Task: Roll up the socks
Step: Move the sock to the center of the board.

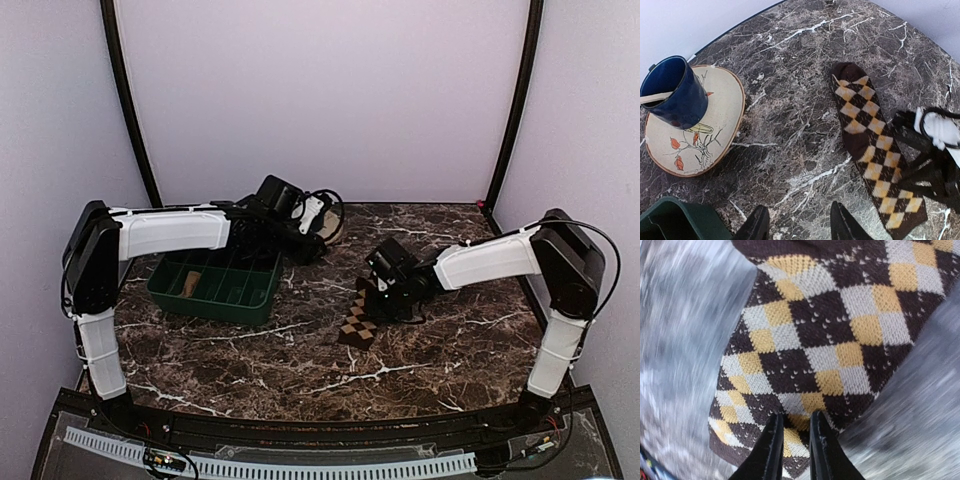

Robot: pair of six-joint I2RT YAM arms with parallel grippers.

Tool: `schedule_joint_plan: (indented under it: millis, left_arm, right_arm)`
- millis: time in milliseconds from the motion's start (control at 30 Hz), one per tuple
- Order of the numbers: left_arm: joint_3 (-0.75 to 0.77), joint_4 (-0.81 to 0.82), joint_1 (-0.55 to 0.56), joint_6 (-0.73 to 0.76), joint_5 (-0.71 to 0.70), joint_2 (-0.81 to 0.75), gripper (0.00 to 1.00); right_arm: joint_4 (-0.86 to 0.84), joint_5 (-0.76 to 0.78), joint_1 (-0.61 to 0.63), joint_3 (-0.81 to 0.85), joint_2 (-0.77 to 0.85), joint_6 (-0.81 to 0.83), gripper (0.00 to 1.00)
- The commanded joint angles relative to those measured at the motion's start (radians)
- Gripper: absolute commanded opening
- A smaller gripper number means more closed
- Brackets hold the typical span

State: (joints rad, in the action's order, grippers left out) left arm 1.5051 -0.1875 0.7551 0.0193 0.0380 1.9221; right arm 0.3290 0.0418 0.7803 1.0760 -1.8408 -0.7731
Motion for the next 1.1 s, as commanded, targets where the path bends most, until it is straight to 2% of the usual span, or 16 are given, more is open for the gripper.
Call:
schedule_joint_plan:
  millis: [0, 200, 333, 433, 533, 733, 833, 1067]
  left_arm:
    - [0.028, -0.053, 0.012, -0.003, 0.008, 0.003, 0.44]
    - [0.017, -0.083, 0.02, -0.009, -0.005, -0.004, 0.44]
    - [-0.018, -0.073, 0.024, -0.014, 0.015, -0.02, 0.44]
    - [-0.046, -0.062, 0.028, -0.022, 0.029, -0.033, 0.43]
    - [-0.095, -0.031, 0.034, -0.036, 0.032, -0.063, 0.43]
    - [-0.162, -0.007, 0.038, -0.052, -0.017, -0.109, 0.43]
    - [-0.177, -0.013, 0.038, -0.071, -0.048, -0.126, 0.43]
    - [-0.217, -0.007, 0.038, -0.155, -0.063, -0.154, 0.43]
  right_arm:
    - [0.074, -0.15, 0.117, -0.082, 0.013, -0.052, 0.18]
    - [0.169, -0.124, 0.269, 0.034, 0.053, 0.028, 0.19]
    - [0.288, -0.009, 0.323, 0.12, 0.118, 0.087, 0.24]
    - [0.317, 0.079, 0.33, 0.119, 0.194, 0.104, 0.29]
    - [0.294, 0.142, 0.33, 0.085, 0.29, 0.137, 0.36]
    - [0.214, 0.046, 0.341, -0.028, 0.388, 0.282, 0.61]
    - [0.198, 0.038, 0.384, -0.04, 0.391, 0.341, 0.69]
    - [0.224, 0.093, 0.504, 0.017, 0.265, 0.458, 0.7]
